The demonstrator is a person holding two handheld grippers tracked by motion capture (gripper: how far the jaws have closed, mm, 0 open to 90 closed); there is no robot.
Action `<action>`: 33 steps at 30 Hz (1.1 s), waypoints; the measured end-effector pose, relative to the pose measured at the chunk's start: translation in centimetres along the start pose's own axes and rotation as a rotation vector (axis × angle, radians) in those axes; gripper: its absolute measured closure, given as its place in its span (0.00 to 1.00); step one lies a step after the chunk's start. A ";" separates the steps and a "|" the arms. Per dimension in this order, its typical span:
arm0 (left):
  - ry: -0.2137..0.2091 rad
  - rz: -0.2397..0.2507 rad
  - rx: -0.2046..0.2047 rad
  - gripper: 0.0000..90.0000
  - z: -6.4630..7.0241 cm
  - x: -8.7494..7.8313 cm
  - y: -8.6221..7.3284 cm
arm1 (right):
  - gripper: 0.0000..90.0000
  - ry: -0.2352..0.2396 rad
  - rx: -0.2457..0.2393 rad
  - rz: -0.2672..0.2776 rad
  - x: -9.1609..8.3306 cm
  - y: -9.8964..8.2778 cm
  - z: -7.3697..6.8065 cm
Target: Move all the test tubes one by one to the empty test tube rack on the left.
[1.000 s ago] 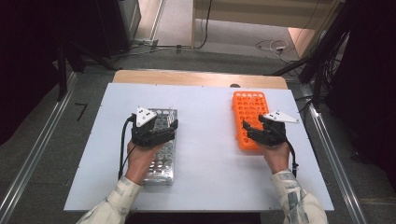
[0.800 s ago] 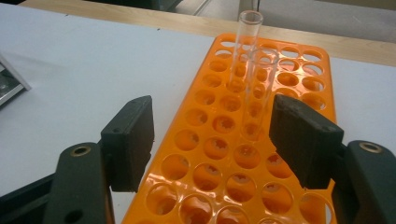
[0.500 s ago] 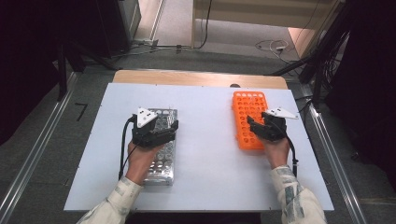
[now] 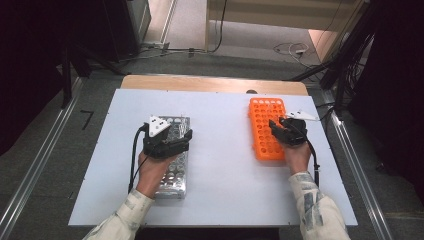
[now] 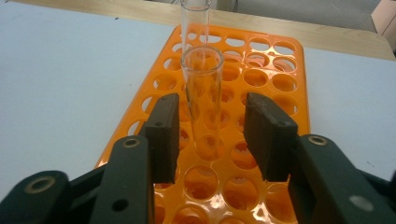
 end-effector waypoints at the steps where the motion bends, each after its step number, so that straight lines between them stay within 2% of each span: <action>1: 0.000 -0.001 0.001 0.25 0.0 0.0 0.0 | 0.62 -0.003 0.002 -0.005 0.1 0.0 0.0; 12: 0.000 0.000 -0.001 0.25 0.0 0.0 0.0 | 0.80 -0.028 -0.029 -0.033 0.5 0.0 -0.1; 23: 0.000 0.007 -0.006 0.25 -0.1 -0.1 0.1 | 0.81 -0.022 -0.027 -0.006 0.2 0.3 -0.1; 33: -0.002 0.012 0.000 0.25 0.0 -0.2 0.2 | 0.81 -0.008 -0.021 0.047 -1.3 1.6 -0.2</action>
Point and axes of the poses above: each handheld gripper's, and its own axes: x roughly forward along the jaws, y roughly out of its top, z roughly to its right, the point moved 8 cm from there along x, roughly forward along the jaws, and after that the axes turned 5 degrees about x, right-handed, at the moved point
